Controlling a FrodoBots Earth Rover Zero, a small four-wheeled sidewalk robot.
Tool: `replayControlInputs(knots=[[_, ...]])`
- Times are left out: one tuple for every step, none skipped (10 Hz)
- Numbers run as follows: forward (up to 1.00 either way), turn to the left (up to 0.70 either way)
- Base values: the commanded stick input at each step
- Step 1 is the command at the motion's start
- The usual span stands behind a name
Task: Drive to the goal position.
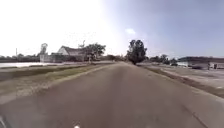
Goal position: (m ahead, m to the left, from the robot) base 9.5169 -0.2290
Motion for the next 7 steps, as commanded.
replayControlInputs(knots=[[1.0,-0.23],[1.0,-0.22],[1.0,-0.21],[1.0,-0.21],[1.0,-0.2],[1.0,-0.2],[1.0,-0.15]])
